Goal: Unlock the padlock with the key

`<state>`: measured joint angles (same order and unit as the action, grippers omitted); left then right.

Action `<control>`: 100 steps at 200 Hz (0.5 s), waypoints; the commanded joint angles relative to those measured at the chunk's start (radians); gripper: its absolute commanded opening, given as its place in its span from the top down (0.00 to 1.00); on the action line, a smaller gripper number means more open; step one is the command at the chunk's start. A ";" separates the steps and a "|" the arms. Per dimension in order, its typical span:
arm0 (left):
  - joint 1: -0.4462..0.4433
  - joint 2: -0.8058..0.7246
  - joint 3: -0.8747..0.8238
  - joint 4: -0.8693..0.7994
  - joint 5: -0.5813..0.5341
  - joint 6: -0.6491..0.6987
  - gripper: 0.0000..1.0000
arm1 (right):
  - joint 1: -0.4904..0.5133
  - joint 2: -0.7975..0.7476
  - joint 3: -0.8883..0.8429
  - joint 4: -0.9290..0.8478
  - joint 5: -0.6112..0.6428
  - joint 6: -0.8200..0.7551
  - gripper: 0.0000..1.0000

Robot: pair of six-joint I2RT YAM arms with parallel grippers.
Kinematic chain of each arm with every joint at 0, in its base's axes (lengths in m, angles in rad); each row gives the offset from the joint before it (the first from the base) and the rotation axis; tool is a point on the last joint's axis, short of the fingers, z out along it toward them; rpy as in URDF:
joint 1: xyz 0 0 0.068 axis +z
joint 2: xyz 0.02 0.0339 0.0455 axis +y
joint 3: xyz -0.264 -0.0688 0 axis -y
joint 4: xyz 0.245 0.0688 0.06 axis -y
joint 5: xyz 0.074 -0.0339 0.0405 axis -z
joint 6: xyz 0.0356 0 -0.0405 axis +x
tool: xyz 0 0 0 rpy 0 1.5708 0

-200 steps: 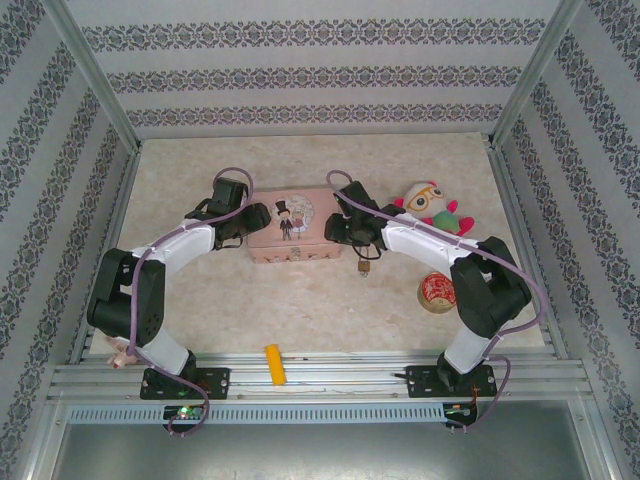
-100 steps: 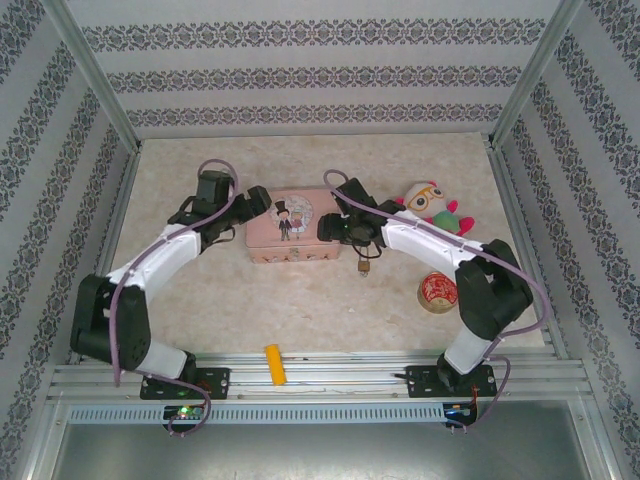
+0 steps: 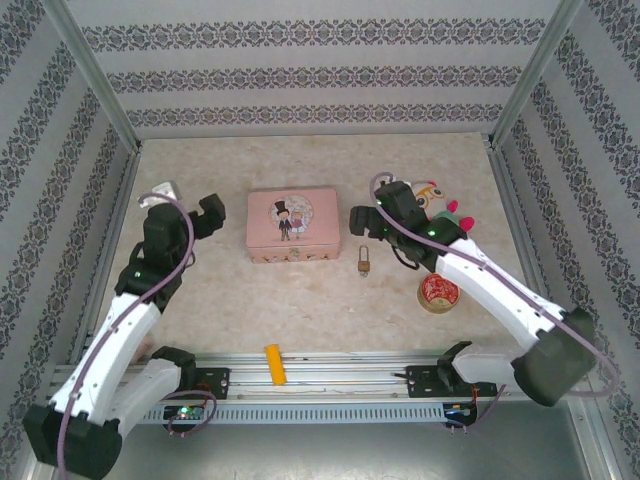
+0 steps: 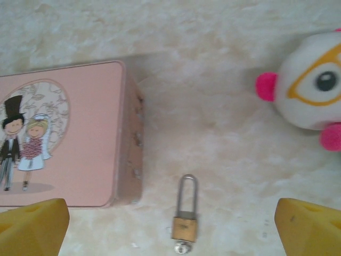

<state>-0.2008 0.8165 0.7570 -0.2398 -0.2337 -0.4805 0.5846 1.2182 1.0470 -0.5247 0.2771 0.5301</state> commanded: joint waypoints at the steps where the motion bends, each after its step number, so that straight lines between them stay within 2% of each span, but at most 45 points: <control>1: 0.011 -0.096 -0.093 0.074 -0.152 0.102 0.01 | -0.006 -0.118 -0.077 0.050 0.143 -0.059 0.02; 38: 0.011 -0.193 -0.217 0.202 -0.236 0.175 0.01 | -0.023 -0.331 -0.233 0.150 0.234 -0.103 0.02; 80: 0.013 -0.183 -0.377 0.464 -0.256 0.269 0.01 | -0.086 -0.487 -0.399 0.279 0.288 -0.118 0.02; 100: 0.016 -0.148 -0.453 0.616 -0.279 0.323 0.01 | -0.098 -0.529 -0.506 0.422 0.344 -0.179 0.02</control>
<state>-0.2008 0.6415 0.3691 0.1162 -0.4614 -0.2607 0.4988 0.7254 0.6369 -0.2794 0.5274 0.4313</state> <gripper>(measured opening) 0.993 0.981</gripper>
